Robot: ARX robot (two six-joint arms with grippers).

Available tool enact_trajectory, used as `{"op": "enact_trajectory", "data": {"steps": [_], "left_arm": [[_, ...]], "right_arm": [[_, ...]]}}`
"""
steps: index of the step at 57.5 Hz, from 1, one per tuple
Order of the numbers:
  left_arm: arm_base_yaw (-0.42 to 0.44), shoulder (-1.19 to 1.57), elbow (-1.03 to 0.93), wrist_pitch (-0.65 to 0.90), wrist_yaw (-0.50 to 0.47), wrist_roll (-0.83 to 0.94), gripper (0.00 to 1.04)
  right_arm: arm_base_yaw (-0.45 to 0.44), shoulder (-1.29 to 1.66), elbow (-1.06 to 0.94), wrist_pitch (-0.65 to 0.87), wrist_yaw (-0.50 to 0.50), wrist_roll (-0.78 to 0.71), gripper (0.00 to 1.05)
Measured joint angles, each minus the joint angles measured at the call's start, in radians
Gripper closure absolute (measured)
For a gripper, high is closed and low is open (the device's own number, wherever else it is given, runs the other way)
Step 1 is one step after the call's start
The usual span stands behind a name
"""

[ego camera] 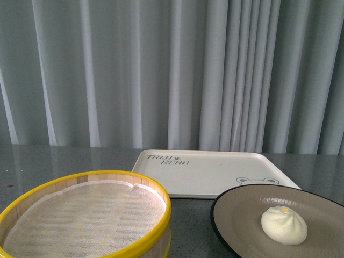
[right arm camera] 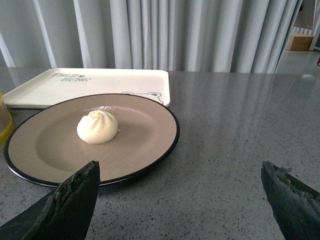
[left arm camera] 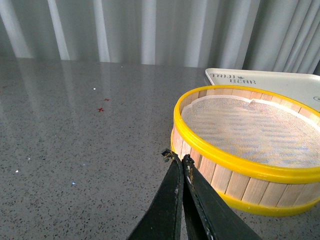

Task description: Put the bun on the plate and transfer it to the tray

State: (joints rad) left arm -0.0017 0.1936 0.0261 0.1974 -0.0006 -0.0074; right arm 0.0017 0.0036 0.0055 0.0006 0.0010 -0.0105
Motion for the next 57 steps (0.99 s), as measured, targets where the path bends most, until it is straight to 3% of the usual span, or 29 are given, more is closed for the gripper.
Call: {"op": "enact_trajectory", "data": {"steps": [7, 12, 30, 57], "left_arm": [[0.000, -0.037, 0.000, -0.037, 0.000, 0.000, 1.01], [0.000, -0.149, 0.000, -0.183, 0.001, 0.000, 1.01], [0.000, -0.190, 0.000, -0.197, 0.000, 0.000, 1.01], [0.000, -0.190, 0.000, -0.197, 0.000, 0.000, 0.23]], "right_arm": [[0.000, 0.000, 0.000, 0.000, 0.000, 0.000, 0.09], [0.000, 0.000, 0.000, 0.000, 0.000, 0.000, 0.09], [0.000, 0.000, 0.000, 0.000, 0.000, 0.000, 0.09], [0.000, 0.000, 0.000, 0.000, 0.000, 0.000, 0.09]]}}
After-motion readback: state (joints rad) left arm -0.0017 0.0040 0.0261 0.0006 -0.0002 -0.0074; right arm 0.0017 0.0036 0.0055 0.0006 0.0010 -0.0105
